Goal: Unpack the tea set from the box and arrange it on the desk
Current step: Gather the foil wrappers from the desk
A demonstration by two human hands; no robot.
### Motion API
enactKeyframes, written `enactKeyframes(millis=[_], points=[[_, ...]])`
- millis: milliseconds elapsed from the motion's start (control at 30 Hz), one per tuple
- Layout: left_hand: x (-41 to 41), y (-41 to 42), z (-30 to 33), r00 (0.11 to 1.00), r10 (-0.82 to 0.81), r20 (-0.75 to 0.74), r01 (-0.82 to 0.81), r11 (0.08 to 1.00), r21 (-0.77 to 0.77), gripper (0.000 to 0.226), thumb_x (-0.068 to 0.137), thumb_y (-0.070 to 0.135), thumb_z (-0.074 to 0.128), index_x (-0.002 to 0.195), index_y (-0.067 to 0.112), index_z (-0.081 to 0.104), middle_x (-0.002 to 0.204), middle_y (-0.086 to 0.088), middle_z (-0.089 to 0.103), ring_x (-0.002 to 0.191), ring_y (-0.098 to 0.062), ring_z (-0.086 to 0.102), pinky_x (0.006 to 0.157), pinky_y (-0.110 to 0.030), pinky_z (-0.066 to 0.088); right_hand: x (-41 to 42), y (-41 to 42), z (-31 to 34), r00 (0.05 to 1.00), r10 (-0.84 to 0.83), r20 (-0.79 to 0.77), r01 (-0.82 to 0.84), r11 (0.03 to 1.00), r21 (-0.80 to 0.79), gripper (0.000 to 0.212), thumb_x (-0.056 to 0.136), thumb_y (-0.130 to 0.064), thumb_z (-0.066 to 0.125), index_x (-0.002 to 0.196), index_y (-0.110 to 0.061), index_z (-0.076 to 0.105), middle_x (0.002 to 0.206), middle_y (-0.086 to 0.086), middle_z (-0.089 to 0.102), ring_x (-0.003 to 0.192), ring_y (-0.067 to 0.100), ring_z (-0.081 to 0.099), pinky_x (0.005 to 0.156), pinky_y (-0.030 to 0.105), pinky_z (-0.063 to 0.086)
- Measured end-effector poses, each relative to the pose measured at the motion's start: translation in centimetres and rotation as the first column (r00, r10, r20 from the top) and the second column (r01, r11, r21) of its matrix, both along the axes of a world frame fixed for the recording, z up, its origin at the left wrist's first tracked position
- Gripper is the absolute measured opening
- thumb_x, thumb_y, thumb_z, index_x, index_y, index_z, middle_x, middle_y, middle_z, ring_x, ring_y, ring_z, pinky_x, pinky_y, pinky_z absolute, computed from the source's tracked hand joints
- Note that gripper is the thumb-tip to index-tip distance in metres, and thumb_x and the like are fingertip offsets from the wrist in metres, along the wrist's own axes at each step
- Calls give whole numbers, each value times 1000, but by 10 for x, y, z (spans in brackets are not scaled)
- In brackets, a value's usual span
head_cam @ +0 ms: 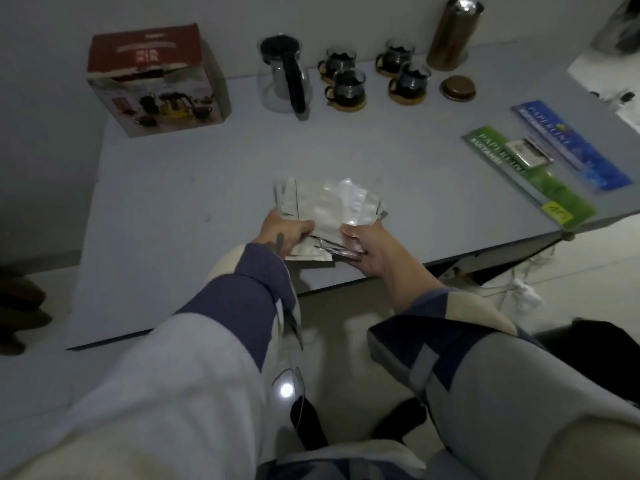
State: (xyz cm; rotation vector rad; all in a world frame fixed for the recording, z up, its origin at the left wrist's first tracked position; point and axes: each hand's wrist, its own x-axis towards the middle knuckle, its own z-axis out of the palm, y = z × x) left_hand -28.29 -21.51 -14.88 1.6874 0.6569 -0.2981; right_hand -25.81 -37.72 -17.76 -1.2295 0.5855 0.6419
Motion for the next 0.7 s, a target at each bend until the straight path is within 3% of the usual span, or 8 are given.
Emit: enactKeyframes(millis=[100,200,267,333,433,567,700], points=[[5,-18,-3,999,38,29,-37,999,-36,56,67,18,78,118,6,59,107,-11,70,96,-29,69,92,-40,55,2,-18,8,999,-19,41,19,1000,-6,40,89,-1,60,125,-12,48,104,11,66,83,26,68,73,48,59],[16,-43,2,998,6,63,-4,999,-36,51,74,11,76,121,6,55,111,-13,68,99,-28,67,93,-40,54,6,-41,12,994,-91,66,92,995,-26,37,90,-9,61,124,-13,48,114,12,64,101,33,65,86,57,53],[23,-66,10,995,-61,80,61,998,5,59,76,15,74,129,7,48,120,-14,63,105,-29,63,93,-40,52,6,-61,18,986,-152,72,158,984,-85,56,83,-21,68,133,-13,44,133,11,56,119,35,56,98,59,45],[30,-95,22,986,-133,103,131,991,28,65,78,18,73,135,8,42,128,-12,57,112,-31,58,97,-44,49,8,-89,22,971,-207,120,223,963,-149,66,82,-24,71,139,-10,41,139,10,50,126,33,49,101,52,43],[43,-147,32,954,-245,171,240,970,49,69,79,23,72,138,7,39,133,-12,52,118,-32,54,101,-48,47,9,-141,36,925,-330,187,366,905,-217,68,82,-22,73,139,-6,38,133,11,52,118,28,50,94,45,44],[59,-238,47,904,-336,265,344,939,16,60,79,18,71,131,4,43,120,-8,56,112,-29,58,97,-39,49,8,-226,54,815,-485,319,561,798,-220,89,58,-27,76,137,-17,37,132,12,55,115,33,58,87,42,49],[62,-348,60,848,-406,341,448,892,-53,69,80,16,73,139,4,39,135,-9,50,122,-27,52,107,-44,43,-3,-328,62,675,-636,373,721,675,-155,59,63,-14,63,120,-21,49,117,11,63,104,32,64,90,55,53]])
